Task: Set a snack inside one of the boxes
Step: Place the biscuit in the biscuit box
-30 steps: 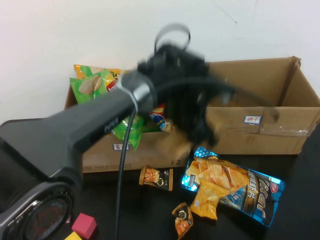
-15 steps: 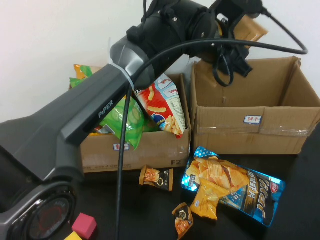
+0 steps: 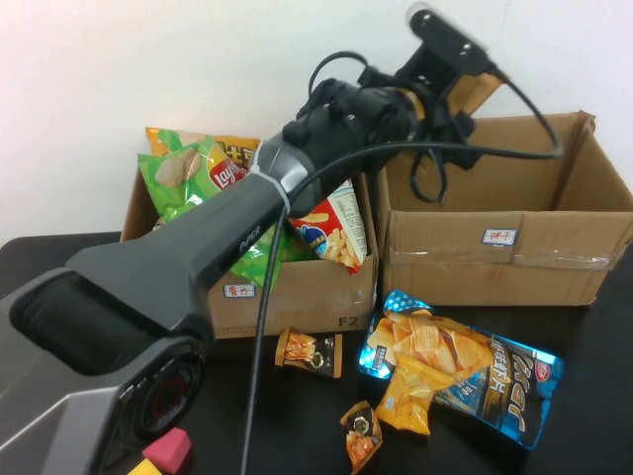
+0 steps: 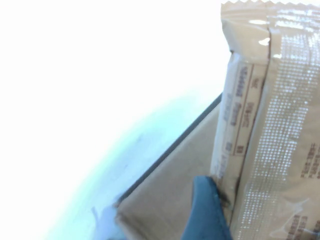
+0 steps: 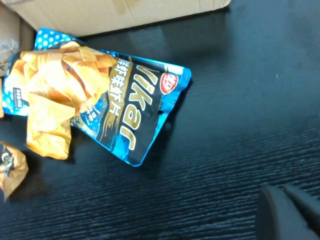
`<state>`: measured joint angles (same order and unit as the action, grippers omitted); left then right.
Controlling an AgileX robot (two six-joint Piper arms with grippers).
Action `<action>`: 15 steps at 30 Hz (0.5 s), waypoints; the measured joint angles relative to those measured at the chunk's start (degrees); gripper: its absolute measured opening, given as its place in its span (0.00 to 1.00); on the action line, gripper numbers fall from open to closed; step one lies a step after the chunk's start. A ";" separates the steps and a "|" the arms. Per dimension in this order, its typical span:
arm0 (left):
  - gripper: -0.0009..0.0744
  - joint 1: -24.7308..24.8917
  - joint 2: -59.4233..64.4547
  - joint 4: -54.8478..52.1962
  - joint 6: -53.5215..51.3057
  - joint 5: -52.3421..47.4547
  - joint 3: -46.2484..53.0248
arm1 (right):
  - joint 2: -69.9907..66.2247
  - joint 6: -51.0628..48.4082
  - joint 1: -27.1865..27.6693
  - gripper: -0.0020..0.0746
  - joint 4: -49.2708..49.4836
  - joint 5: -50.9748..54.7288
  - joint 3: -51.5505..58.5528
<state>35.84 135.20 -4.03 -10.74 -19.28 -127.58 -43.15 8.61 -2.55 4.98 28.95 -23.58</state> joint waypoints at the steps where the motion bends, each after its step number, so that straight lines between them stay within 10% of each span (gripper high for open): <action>1: 0.59 -0.32 0.33 0.22 0.65 0.23 0.00 | -0.03 0.00 0.00 0.02 0.00 0.00 0.00; 11: 0.59 -1.27 1.40 1.16 4.72 4.23 0.00 | -0.34 0.00 0.00 0.02 0.36 -0.08 0.00; 15: 0.86 -1.17 1.78 2.42 5.13 3.78 0.00 | -0.34 0.00 0.00 0.02 0.44 -0.08 0.00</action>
<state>34.67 136.98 -1.62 -5.61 -15.50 -127.58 -43.48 8.62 -2.55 5.42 28.86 -23.58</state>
